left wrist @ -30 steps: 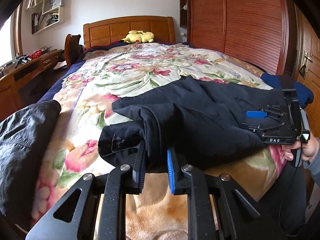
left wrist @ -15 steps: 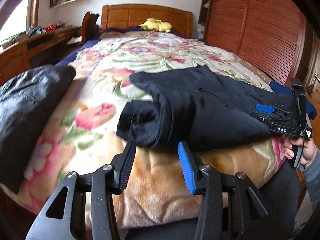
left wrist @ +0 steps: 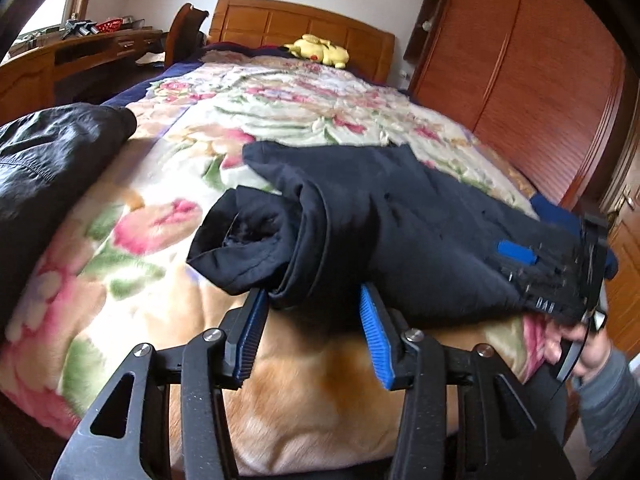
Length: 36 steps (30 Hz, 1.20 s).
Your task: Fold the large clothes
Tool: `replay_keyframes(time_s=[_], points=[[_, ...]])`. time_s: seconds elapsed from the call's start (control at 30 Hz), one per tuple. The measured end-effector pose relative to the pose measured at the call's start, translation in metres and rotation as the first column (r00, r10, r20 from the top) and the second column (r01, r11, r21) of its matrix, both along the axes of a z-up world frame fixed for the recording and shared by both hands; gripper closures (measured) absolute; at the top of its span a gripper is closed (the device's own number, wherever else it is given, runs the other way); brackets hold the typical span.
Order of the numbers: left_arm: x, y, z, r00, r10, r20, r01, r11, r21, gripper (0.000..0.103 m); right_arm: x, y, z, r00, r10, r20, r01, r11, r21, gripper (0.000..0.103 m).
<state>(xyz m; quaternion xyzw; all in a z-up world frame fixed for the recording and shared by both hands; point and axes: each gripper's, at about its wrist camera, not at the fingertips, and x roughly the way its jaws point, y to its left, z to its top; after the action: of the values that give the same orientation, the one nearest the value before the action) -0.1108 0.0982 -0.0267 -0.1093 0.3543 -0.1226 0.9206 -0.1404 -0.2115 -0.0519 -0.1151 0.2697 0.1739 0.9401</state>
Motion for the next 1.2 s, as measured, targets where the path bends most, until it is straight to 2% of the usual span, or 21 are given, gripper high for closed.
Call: replay_keyframes(time_s=[0.1,0.2,0.27,0.33,0.43,0.5,0.83,1.03,1.2], points=[[0.009,0.0,0.001,1.0,-0.002,-0.004,0.002,0.998,-0.056,0.045,-0.001,0.0,-0.001,1.0,0.001,0.005,-0.001,1.0,0.0,0.047],[0.016,-0.001,0.002,1.0,0.015,0.017,-0.013,0.997,-0.082,0.045,-0.001,0.0,-0.001,1.0,0.001,0.006,-0.001,1.0,0.001,0.047],[0.019,-0.001,0.004,0.999,0.014,0.032,-0.012,0.996,-0.086,0.056,-0.001,-0.001,-0.001,1.0,0.001,0.007,-0.001,1.0,0.001,0.047],[0.02,-0.005,0.01,0.998,-0.004,0.062,0.008,0.998,-0.065,0.076,-0.001,-0.002,-0.001,1.0,0.003,0.005,-0.003,1.0,0.003,0.047],[0.022,-0.015,0.021,0.996,-0.038,0.085,0.041,0.999,-0.034,0.089,0.0,-0.002,0.0,1.0,0.007,-0.005,-0.007,1.0,0.002,0.047],[0.023,-0.026,0.033,0.992,-0.055,0.118,0.054,0.998,0.009,0.091,0.002,-0.001,0.0,1.0,0.007,-0.013,-0.008,1.0,-0.005,0.047],[0.031,-0.069,0.087,0.965,-0.141,0.22,0.134,0.99,0.047,0.093,0.007,-0.005,0.003,0.999,0.017,-0.039,-0.017,1.0,0.011,0.047],[0.039,-0.109,0.115,0.938,-0.225,0.264,0.207,0.974,0.096,0.093,-0.018,-0.058,0.032,0.999,-0.024,0.023,0.021,0.993,0.113,0.047],[0.045,-0.159,0.129,0.902,-0.322,0.286,0.292,0.946,0.143,0.093,-0.036,-0.11,0.052,0.99,-0.123,0.074,0.116,0.988,0.1,0.047]])
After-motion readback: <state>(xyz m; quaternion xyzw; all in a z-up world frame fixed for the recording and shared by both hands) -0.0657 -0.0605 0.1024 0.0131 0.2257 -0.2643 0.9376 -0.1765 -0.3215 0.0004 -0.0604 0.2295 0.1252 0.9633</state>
